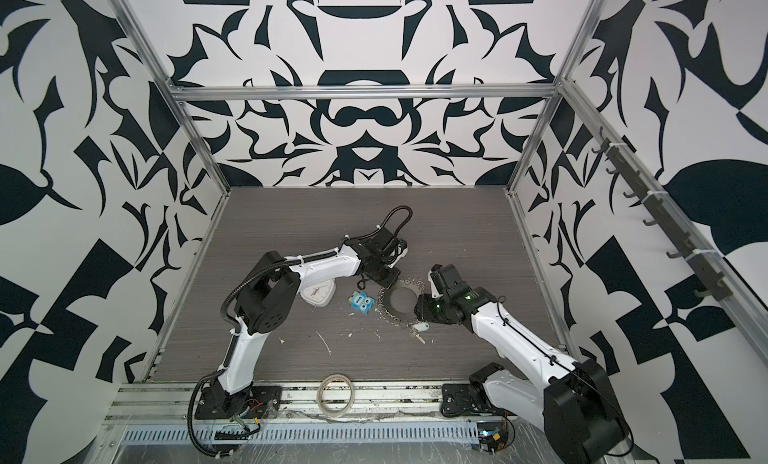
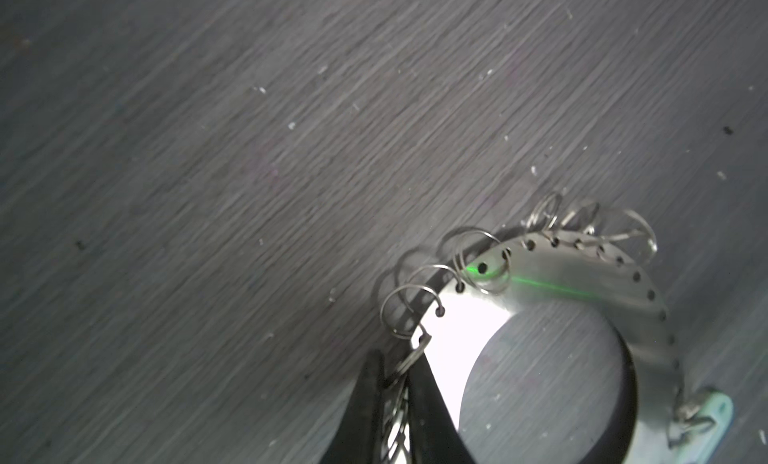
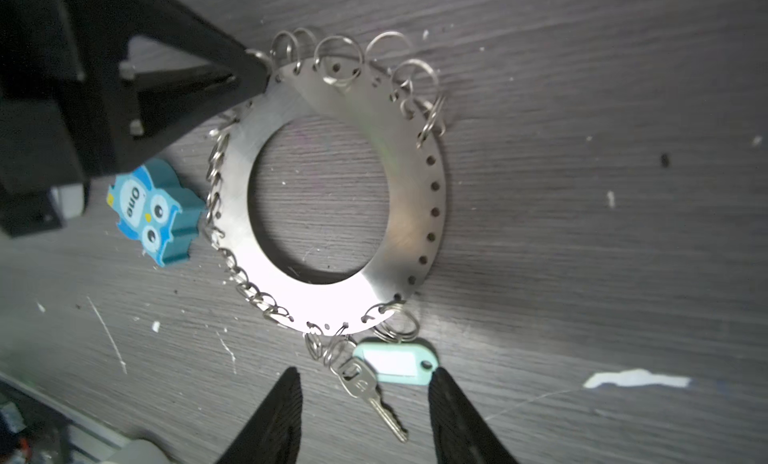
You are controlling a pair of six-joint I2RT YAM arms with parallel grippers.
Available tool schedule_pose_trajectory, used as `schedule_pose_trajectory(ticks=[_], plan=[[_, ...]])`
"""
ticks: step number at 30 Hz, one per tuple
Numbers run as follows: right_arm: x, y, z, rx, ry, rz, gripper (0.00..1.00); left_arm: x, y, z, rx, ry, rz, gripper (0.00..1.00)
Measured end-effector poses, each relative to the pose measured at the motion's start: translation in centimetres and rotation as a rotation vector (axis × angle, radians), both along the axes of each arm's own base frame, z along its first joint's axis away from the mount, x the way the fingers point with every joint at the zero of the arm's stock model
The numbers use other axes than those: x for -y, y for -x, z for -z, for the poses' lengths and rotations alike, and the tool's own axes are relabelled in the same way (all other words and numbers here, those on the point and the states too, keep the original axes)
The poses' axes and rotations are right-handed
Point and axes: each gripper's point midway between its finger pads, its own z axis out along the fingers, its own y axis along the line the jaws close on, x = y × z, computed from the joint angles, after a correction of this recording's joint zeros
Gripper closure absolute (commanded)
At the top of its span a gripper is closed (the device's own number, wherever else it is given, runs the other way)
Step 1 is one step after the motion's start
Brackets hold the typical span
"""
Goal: Remove the keys from the keyring
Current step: 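Grasp the green-tagged key's split ring with the right gripper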
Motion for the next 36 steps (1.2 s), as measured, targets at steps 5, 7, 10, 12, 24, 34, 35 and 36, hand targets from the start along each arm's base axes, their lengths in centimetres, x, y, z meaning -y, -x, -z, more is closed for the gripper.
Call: schedule_pose_trajectory(ticks=[5, 7, 10, 12, 24, 34, 35, 36], plan=[[0.4, 0.1, 0.4, 0.002, 0.046, -0.036, 0.64, 0.4, -1.3, -0.1, 0.018, 0.01, 0.002, 0.83], [0.6, -0.1, 0.5, -0.003, 0.07, -0.047, 0.65, 0.5, -1.9, 0.0, 0.026, 0.01, 0.004, 0.82], [0.6, -0.4, 0.6, -0.016, 0.089, -0.051, 0.67, 0.3, -2.5, 0.1, 0.033, 0.007, 0.007, 0.8], [0.5, -0.5, 0.7, -0.024, 0.091, -0.05, 0.69, 0.1, -2.7, 0.3, 0.035, 0.003, 0.008, 0.77], [-0.5, -0.7, 1.5, -0.075, 0.066, -0.006, 0.75, -0.5, -3.2, 0.1, 0.041, 0.0, 0.007, 0.47], [-1.5, -1.5, 2.9, -0.12, 0.046, 0.007, 0.75, -0.5, -3.4, -4.4, 0.11, 0.062, 0.004, 0.43], [-1.6, -1.5, 3.0, -0.122, 0.045, 0.007, 0.75, -0.5, -3.4, -4.9, 0.119, 0.07, 0.004, 0.43], [-1.6, -1.6, 3.1, -0.127, 0.044, 0.008, 0.74, -0.5, -3.5, -5.3, 0.127, 0.076, 0.002, 0.43]])
